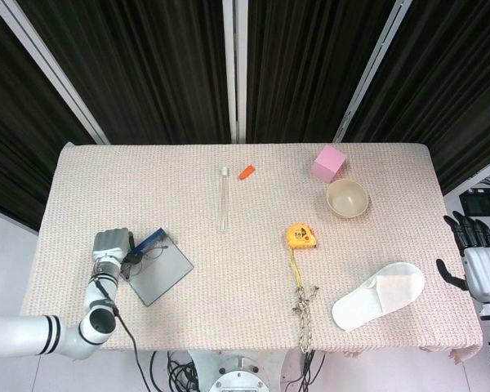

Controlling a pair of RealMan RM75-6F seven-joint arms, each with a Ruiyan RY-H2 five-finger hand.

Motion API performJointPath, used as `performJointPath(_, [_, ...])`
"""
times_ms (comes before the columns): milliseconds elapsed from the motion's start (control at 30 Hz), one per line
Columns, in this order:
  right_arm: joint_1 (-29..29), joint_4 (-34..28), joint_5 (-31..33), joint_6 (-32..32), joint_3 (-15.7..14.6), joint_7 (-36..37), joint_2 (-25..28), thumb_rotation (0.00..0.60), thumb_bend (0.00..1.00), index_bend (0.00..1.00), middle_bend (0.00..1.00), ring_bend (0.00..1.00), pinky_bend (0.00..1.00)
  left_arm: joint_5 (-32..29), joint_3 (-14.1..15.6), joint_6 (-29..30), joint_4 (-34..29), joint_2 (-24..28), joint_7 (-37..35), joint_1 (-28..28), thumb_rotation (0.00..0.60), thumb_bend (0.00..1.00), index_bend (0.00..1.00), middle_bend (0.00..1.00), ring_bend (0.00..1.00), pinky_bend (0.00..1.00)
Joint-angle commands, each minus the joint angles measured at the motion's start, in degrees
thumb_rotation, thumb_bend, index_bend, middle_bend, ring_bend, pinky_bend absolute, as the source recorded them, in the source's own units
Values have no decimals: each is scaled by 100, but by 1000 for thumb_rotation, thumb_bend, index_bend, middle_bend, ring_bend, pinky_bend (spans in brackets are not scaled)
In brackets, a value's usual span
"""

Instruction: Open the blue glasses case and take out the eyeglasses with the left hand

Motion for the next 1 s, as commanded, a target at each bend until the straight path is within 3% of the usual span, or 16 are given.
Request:
performJointPath(33, [1,9,2,-5,-1,5,-7,600,327,0,0,0,0,2,-27,9,9,-14,9,20,475,379,539,342,253,340])
performJointPath(433, [-3,41,3,-1,1,16,-27,600,327,0,0,0,0,392,-94,90,-23,-51,-24,130,480,398,577,351,254,340])
performJointPath(1000, [-6,90,16,-33,-6,63,-38,600,327,0,0,0,0,2063,245,1139,243,-645,479,283,502,416,581,354,254,339])
